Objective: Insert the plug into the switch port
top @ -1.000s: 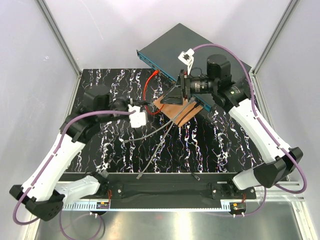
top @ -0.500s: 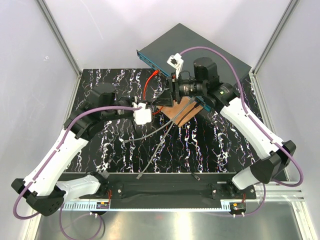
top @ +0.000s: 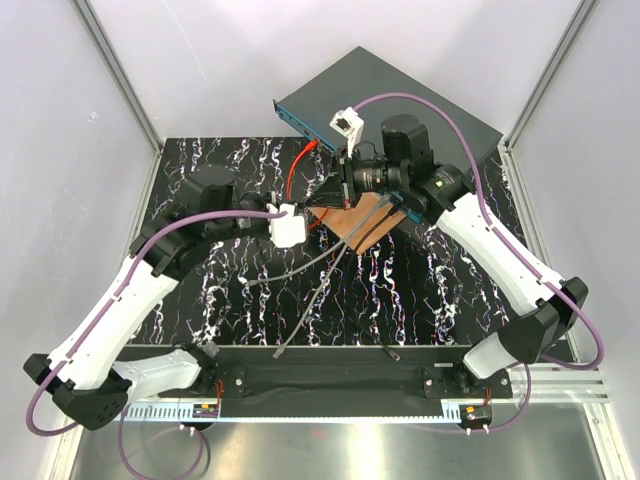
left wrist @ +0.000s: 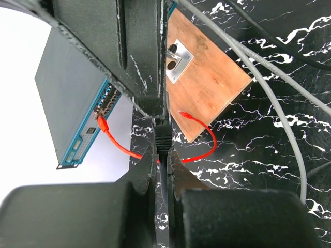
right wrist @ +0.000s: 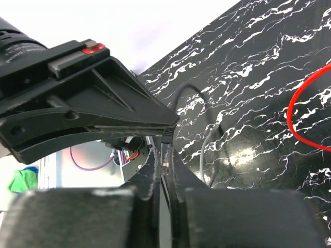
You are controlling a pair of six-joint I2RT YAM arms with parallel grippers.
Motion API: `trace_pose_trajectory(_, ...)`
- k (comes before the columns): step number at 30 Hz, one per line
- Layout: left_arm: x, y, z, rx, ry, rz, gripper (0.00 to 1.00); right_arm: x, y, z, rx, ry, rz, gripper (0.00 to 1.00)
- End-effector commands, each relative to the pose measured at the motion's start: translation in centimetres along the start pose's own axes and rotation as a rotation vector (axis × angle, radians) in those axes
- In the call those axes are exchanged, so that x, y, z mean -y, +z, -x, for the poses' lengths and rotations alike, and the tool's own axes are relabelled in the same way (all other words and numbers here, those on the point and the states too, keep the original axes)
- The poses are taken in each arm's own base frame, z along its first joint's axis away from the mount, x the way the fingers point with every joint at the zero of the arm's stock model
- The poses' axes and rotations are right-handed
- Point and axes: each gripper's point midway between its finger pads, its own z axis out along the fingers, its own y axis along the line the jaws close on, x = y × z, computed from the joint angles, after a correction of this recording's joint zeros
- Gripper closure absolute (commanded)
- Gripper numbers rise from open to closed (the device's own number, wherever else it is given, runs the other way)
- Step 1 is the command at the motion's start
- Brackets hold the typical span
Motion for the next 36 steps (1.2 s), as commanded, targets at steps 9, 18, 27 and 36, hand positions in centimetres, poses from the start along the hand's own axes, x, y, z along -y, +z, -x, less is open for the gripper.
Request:
trace_pose_trajectory(9, -1.3, -1.3, 2.1, 0.093, -0.100, 0.087, 0.71, -2.9, -1.1, 0.7, -0.006, 0.046, 0.191, 1.00)
trace_pose_trajectory(18, -1.1, -3.0, 3.1, 0.190, -0.102, 0.111, 0.70, -3.2, -1.8, 0.5, -0.010, 0.195, 0.309, 1.00)
trace_pose_trajectory(27, 0.5, -2.7, 3.9, 0.253, -0.098, 0.043, 0.67, -3.3, -1.9, 0.3, -0.014, 0.245, 0.332, 1.00)
trace_pose_trajectory(36, 0.3, -2.3, 3.7, 0.245, -0.088, 0.040, 0.84, -3.2, -1.7, 0.4, -0.014, 0.289, 0.358, 1.00)
